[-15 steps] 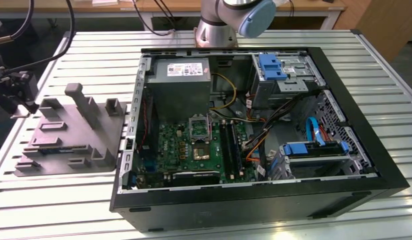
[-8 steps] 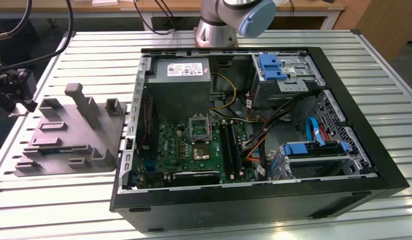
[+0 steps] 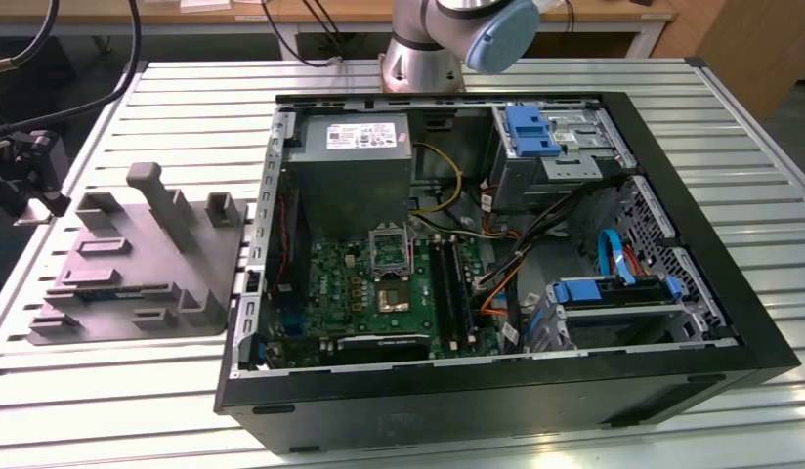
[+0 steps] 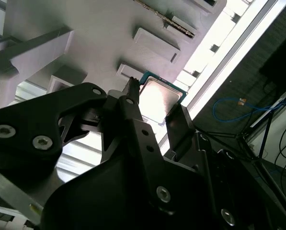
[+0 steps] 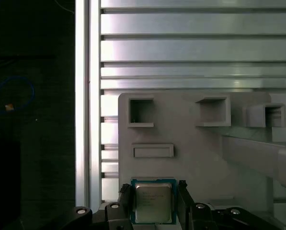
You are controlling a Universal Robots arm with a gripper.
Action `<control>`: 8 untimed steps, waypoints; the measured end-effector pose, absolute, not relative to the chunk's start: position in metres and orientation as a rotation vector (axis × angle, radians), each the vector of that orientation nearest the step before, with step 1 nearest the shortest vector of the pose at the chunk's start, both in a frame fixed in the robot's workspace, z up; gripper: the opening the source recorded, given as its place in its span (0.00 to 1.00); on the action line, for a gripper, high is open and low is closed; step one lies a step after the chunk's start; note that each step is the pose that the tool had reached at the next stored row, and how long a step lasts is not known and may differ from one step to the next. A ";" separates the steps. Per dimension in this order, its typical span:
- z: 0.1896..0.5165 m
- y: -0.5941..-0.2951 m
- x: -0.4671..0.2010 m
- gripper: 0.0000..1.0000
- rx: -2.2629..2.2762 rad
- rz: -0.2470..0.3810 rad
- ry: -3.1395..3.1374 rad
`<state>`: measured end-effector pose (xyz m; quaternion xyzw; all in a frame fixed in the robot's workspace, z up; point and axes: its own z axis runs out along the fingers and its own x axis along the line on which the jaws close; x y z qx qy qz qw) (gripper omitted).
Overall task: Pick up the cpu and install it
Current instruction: 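Pick up the cpu and move it towards the insertion slot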
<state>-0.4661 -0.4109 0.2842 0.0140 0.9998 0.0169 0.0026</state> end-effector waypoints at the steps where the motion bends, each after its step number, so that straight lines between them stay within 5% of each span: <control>1: 0.285 -0.411 -0.466 0.47 0.044 0.053 3.136; 8: 0.290 -0.411 -0.466 0.47 0.044 0.052 3.136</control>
